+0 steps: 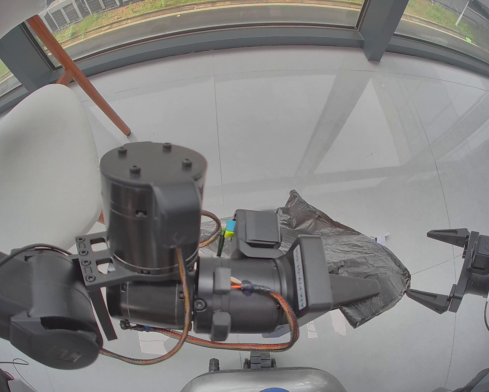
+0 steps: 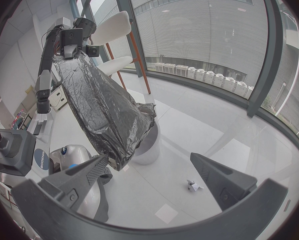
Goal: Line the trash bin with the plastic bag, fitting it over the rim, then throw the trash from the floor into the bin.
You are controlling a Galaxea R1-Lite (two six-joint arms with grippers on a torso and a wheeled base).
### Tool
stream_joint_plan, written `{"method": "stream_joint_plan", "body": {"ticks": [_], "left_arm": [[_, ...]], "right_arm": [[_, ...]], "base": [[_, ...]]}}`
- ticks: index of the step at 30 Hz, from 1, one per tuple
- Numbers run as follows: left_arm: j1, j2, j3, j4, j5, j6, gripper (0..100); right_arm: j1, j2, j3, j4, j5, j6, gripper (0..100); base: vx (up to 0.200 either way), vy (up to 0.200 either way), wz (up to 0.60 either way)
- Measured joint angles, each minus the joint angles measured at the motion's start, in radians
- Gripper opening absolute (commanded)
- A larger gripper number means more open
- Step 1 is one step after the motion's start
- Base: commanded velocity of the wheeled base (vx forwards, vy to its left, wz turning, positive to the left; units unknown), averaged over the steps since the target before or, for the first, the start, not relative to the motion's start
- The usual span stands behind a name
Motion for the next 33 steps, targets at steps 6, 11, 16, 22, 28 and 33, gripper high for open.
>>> {"method": "stream_joint_plan", "body": {"ticks": [6, 11, 16, 22, 28, 33], "left_arm": [[-0.002, 0.000, -0.001, 0.000, -0.004, 0.000, 0], [-0.003, 0.000, -0.004, 0.000, -0.004, 0.000, 0], [-0.004, 0.000, -0.001, 0.000, -0.005, 0.000, 0], [-0.019, 0.000, 0.001, 0.000, -0.004, 0.000, 0], [-0.027, 0.011, -0.003, 0.000, -0.002, 0.000, 0], [-0.029, 0.021, -0.011, -0.004, 0.004, 0.001, 0]], "right_arm": [[0.002, 0.016, -0.036, -0.001, 0.000, 0.000, 100], [0.007, 0.027, -0.068, 0.000, -0.004, 0.001, 100], [0.010, 0.033, -0.089, -0.001, -0.006, 0.004, 100], [0.020, 0.035, -0.111, 0.000, -0.006, 0.004, 100], [0.042, 0.035, -0.141, 0.000, -0.006, 0.008, 100], [0.048, 0.028, -0.163, 0.002, -0.006, 0.013, 100]], "base": [[0.000, 0.000, 0.00], [0.000, 0.000, 0.00], [0.000, 0.000, 0.00], [0.000, 0.000, 0.00], [0.000, 0.000, 0.00], [0.000, 0.000, 0.00]]}}
